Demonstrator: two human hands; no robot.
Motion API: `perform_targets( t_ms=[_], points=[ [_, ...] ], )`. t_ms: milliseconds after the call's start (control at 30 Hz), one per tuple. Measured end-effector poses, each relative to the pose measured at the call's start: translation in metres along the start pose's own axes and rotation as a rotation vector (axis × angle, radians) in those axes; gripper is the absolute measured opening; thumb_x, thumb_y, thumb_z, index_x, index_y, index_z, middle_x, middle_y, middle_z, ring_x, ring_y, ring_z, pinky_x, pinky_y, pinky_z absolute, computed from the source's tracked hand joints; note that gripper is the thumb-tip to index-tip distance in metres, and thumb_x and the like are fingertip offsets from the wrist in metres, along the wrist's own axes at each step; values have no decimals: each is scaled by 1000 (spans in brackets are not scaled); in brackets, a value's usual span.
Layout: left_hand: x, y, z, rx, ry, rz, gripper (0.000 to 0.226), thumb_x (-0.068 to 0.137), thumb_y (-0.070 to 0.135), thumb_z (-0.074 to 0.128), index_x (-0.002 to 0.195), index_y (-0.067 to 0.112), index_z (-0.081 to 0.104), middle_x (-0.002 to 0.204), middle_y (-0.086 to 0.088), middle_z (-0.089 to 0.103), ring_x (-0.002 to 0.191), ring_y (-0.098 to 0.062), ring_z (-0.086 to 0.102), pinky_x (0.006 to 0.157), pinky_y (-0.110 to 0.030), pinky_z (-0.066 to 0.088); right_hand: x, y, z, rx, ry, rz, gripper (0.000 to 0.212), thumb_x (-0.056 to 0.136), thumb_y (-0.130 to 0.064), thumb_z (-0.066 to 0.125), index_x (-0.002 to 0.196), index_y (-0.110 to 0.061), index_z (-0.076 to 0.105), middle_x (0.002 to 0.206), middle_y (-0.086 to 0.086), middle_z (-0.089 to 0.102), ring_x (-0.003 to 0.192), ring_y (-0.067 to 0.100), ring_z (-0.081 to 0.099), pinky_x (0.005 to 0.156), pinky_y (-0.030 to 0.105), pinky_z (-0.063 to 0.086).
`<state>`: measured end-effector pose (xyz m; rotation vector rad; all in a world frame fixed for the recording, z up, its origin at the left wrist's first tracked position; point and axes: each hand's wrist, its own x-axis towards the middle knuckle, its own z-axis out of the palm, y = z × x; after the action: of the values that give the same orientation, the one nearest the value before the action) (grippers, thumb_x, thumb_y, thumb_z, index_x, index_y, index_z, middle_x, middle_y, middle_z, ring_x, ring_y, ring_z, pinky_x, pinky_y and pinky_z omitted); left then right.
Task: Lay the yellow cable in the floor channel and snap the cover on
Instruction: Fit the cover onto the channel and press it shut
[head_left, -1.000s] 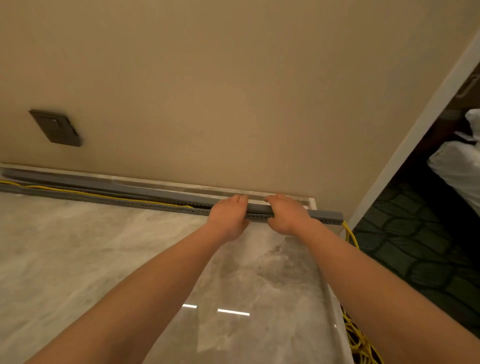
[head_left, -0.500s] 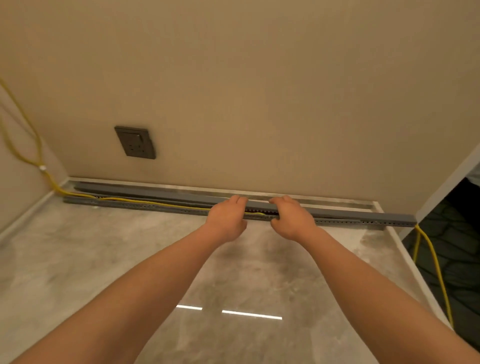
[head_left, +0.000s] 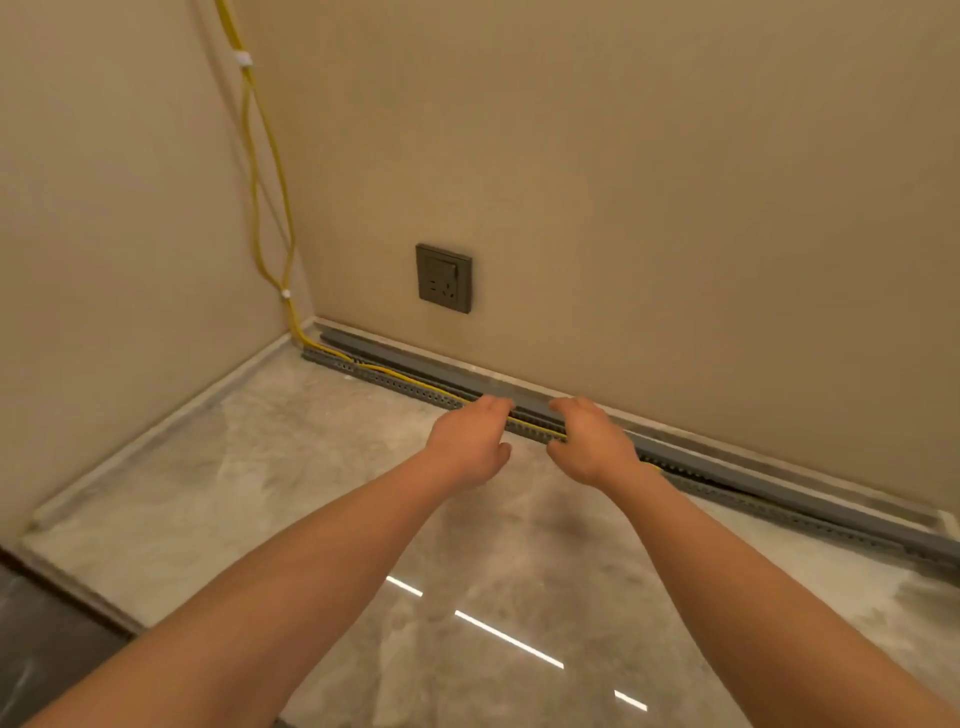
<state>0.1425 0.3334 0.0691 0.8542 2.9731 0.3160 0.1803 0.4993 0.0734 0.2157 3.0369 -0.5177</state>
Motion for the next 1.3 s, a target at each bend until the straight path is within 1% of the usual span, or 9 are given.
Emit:
perform_targets(
  t_ms=[233, 333, 433, 700, 833, 1000, 1100, 1200, 1300],
  points=[
    [-15, -65, -11, 6, 17, -124, 56, 93, 34, 54, 144, 19, 35, 147, -4, 40, 130, -26, 47, 100, -41, 45, 28, -56, 19, -12, -40, -110, 56, 85, -24, 55, 140, -21, 42, 139, 7, 47, 129, 27, 45, 101, 41, 46],
    [-13, -98, -16, 19, 21, -153, 58, 94, 34, 53, 146, 20, 32, 151, -3, 37, 133, -25, 45, 101, -41, 44, 44, -79, 25, -12, -41, -123, 56, 85, -24, 55, 139, -22, 43, 139, 6, 47, 128, 27, 46, 100, 41, 46],
    [-6, -136, -20, 29, 8, -157, 57, 94, 34, 53, 146, 20, 33, 150, -3, 38, 133, -25, 45, 102, -41, 44, 65, -105, 35, -4, -33, -121, 55, 85, -24, 56, 139, -22, 45, 137, 5, 49, 126, 27, 48, 99, 40, 47],
    [30, -244, -31, 63, 3, -41, 54, 92, 31, 54, 143, 18, 38, 142, -4, 45, 130, -24, 47, 99, -37, 44, 129, -186, 71, 3, -28, -47, 55, 87, -26, 55, 140, -20, 43, 139, 7, 47, 127, 28, 46, 101, 41, 46],
    [50, -291, -32, 55, 1, 9, 52, 89, 29, 56, 138, 17, 42, 137, -4, 49, 127, -24, 50, 98, -38, 45, 164, -223, 88, 29, -13, -32, 56, 87, -26, 56, 140, -20, 43, 142, 7, 46, 130, 28, 44, 103, 42, 44],
    [73, -331, -25, 77, 14, 74, 51, 85, 27, 57, 133, 14, 46, 132, -5, 49, 125, -24, 49, 99, -38, 45, 197, -248, 105, 43, -24, -1, 54, 86, -28, 59, 138, -20, 45, 137, 7, 49, 126, 27, 47, 100, 41, 46],
    [83, -350, -19, 120, 78, 92, 49, 81, 26, 59, 127, 13, 51, 127, -6, 51, 122, -25, 48, 100, -35, 40, 214, -258, 114, 49, -32, 7, 51, 86, -25, 57, 137, -20, 48, 133, 7, 52, 123, 28, 49, 99, 41, 47],
    [86, -367, -12, 162, 154, 129, 42, 74, 25, 63, 113, 11, 57, 117, -10, 57, 112, -30, 55, 100, -37, 43, 228, -267, 123, 50, -36, 5, 48, 88, -24, 53, 136, -19, 49, 131, 9, 53, 122, 29, 49, 99, 41, 46],
    [87, -379, -2, 164, 203, 200, 49, 66, 21, 73, 111, 7, 62, 119, -13, 62, 118, -32, 58, 104, -39, 45, 240, -276, 132, 56, -36, -21, 49, 86, -29, 54, 134, -19, 52, 132, 8, 56, 121, 30, 50, 102, 40, 43]
  ],
)
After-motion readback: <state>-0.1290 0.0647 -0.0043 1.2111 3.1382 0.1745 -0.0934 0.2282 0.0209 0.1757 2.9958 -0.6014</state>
